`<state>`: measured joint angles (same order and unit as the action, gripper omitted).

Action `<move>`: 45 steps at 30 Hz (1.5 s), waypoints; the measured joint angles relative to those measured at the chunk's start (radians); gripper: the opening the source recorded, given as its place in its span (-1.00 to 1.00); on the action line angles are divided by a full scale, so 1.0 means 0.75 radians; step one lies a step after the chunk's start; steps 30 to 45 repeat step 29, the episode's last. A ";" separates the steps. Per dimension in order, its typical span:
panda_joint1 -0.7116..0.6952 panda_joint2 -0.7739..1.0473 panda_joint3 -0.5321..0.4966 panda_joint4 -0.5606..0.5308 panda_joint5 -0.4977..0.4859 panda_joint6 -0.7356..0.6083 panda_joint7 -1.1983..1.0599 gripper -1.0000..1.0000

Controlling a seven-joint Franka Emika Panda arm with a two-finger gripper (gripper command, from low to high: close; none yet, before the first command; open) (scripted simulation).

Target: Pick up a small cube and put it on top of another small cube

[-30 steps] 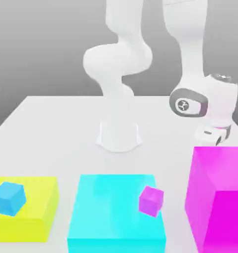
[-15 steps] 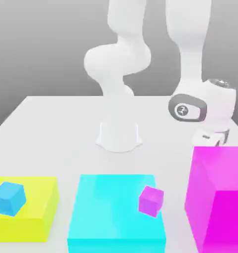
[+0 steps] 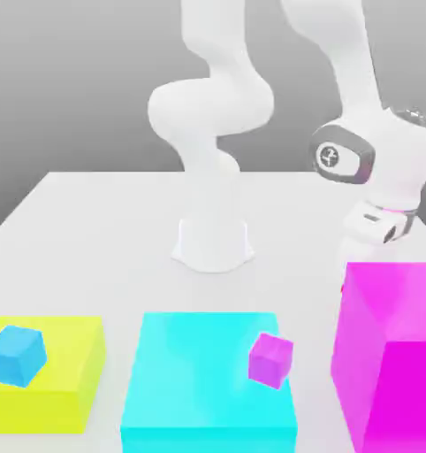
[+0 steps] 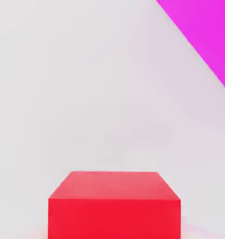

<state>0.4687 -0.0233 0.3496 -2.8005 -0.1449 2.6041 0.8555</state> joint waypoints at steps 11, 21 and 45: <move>-0.245 -0.147 -0.196 0.241 -0.102 -0.602 0.194 -1.00; -0.424 -0.168 -0.426 0.281 0.205 -0.243 0.229 -1.00; -0.414 0.014 -0.431 0.227 0.195 0.017 0.231 1.00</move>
